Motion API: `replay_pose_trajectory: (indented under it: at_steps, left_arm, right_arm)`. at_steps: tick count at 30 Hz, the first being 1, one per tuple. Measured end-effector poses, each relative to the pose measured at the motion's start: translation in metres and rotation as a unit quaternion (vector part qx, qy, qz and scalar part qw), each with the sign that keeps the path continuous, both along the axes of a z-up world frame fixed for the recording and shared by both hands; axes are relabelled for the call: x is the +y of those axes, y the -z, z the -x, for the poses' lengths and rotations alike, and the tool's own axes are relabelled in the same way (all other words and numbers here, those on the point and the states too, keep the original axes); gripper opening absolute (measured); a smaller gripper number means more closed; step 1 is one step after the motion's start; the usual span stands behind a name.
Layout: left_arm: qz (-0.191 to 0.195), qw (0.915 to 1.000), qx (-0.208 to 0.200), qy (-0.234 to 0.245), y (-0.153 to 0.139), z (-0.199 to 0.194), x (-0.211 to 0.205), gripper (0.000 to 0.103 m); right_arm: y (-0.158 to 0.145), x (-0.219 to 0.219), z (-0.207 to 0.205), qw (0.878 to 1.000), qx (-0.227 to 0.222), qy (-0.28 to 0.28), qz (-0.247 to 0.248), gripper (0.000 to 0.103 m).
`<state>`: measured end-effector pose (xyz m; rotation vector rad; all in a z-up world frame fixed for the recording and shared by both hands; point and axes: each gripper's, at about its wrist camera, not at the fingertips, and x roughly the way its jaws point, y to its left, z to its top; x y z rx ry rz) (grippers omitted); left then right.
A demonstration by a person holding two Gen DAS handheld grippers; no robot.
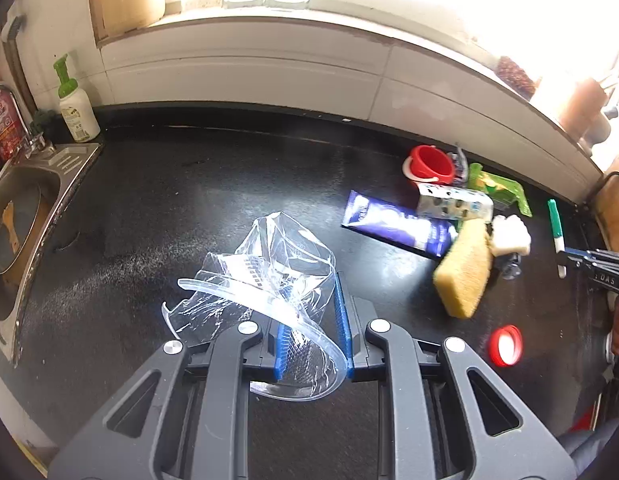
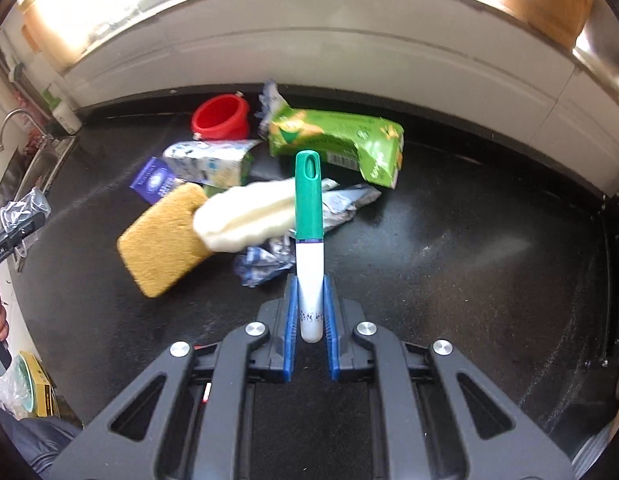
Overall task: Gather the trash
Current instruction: 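Carry the cup and marker to the black bin and release them inside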
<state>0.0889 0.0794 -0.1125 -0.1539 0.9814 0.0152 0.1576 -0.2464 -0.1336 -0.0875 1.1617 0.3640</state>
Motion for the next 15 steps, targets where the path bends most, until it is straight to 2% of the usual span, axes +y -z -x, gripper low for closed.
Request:
replay_pose_trajectory:
  at_steps: [4, 9, 15]
  left_arm:
    - [-0.002, 1.0000, -0.006, -0.004, -0.011, 0.024, -0.013, 0.020]
    - [-0.011, 0.9994, -0.004, -0.031, -0.016, 0.061, -0.012, 0.020]
    - [-0.012, 0.9956, -0.004, -0.093, -0.021, 0.117, 0.016, 0.020]
  right_arm:
    - [-0.023, 0.017, 0.008, 0.999, -0.014, -0.032, -0.012, 0.013]
    - [-0.037, 0.061, 0.027, 0.995, -0.020, -0.092, -0.023, 0.013]
    - [-0.044, 0.143, 0.062, 0.980, -0.013, -0.194, -0.040, 0.013]
